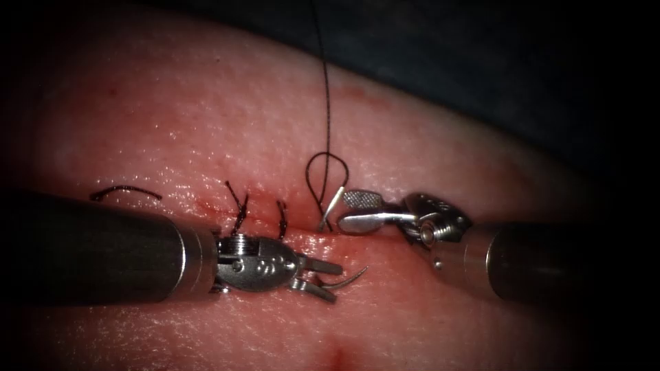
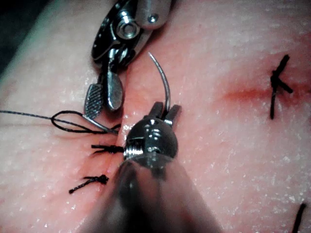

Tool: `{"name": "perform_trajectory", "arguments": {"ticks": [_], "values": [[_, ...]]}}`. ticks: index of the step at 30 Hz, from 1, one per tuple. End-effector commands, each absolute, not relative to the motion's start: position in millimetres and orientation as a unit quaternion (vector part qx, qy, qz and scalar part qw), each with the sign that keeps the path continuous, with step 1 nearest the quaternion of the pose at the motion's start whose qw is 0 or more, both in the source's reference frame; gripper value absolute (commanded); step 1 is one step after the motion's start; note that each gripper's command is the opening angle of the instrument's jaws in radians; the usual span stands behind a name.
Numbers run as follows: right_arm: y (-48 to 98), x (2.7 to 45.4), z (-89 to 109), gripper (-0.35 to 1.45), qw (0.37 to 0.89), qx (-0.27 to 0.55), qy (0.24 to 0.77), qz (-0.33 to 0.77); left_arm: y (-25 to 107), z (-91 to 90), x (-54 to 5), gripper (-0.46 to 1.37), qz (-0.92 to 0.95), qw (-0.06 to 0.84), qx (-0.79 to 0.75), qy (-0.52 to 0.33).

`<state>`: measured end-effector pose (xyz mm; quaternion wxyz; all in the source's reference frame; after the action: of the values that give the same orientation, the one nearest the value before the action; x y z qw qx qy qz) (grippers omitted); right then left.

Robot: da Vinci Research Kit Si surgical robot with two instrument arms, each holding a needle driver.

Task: Wound Closure
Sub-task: Grasp the needle with the left gripper to pull it through

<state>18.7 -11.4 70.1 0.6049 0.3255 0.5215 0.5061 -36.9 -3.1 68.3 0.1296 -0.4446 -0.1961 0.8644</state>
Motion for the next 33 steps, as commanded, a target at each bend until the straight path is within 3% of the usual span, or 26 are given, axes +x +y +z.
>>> {"name": "perform_trajectory", "arguments": {"ticks": [1,3,5,33], "values": [[-11.4,18.7,70.2,0.75,0.605,0.325,0.521,0.507,-3.2,68.1,-37.0,-0.06,0.864,0.129,-0.444,-0.198],[-11.3,18.7,70.2,0.75,0.605,0.324,0.521,0.507,-3.2,68.0,-37.1,-0.13,0.864,0.129,-0.444,-0.198],[-11.4,18.6,70.2,0.75,0.605,0.324,0.521,0.508,-3.2,68.0,-37.1,-0.34,0.863,0.134,-0.443,-0.200],[-11.4,18.7,70.1,0.74,0.605,0.322,0.521,0.510,-2.8,67.5,-35.8,-0.35,0.851,0.134,-0.445,-0.242]]}}
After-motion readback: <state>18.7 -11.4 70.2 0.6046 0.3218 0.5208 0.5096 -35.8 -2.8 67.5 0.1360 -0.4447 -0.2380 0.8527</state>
